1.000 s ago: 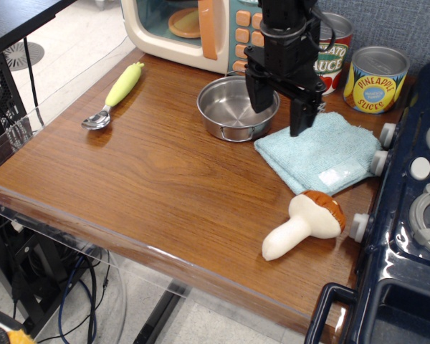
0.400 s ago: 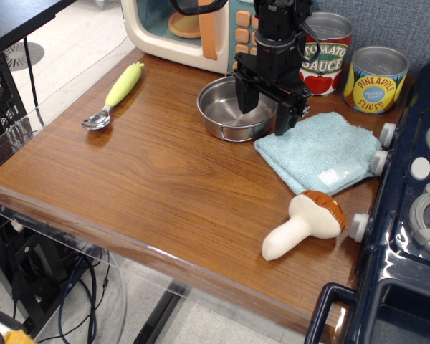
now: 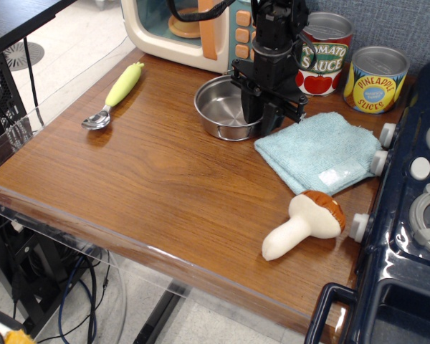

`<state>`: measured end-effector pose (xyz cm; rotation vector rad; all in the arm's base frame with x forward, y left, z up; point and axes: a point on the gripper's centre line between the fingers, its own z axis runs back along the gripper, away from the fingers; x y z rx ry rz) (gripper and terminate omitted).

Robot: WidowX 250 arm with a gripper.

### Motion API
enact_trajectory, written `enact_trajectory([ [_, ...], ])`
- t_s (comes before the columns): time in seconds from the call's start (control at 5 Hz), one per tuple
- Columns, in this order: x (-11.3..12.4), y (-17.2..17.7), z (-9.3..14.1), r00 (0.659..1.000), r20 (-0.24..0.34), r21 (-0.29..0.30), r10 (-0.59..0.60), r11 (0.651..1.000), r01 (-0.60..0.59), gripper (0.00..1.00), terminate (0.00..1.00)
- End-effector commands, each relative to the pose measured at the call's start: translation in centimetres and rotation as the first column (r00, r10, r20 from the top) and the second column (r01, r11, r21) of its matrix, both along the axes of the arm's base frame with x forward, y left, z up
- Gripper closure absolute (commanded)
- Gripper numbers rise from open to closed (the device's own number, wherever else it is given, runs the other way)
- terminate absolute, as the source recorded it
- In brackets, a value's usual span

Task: Move the pot to the left of the mushroom.

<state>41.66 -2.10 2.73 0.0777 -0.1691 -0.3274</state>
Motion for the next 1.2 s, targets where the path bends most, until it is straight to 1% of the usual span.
enact_trajectory([
  [0.0, 0.1, 0.3, 1.6, 0.999, 0.038, 0.021, -0.002, 1.000, 0.001, 1.00, 0.00],
  [0.2, -0.1, 0.7, 2.1, 0.999, 0.046, 0.031, 0.001, 1.000, -0.002, 1.00, 0.00],
  [0.4, -0.4, 1.1, 3.6, 0.997, 0.071, 0.047, 0.002, 0.999, -0.006, 1.00, 0.00],
  [0.6, -1.1, 1.5, 5.6, 0.994, 0.108, 0.057, 0.013, 0.998, -0.019, 1.00, 0.00],
  [0.8, -3.1, 1.9, 8.1, 0.987, 0.153, 0.071, 0.039, 0.996, -0.051, 1.00, 0.00],
  [1.0, -5.7, 1.9, 9.5, 0.983, 0.178, 0.088, 0.052, 0.994, -0.069, 1.00, 0.00],
])
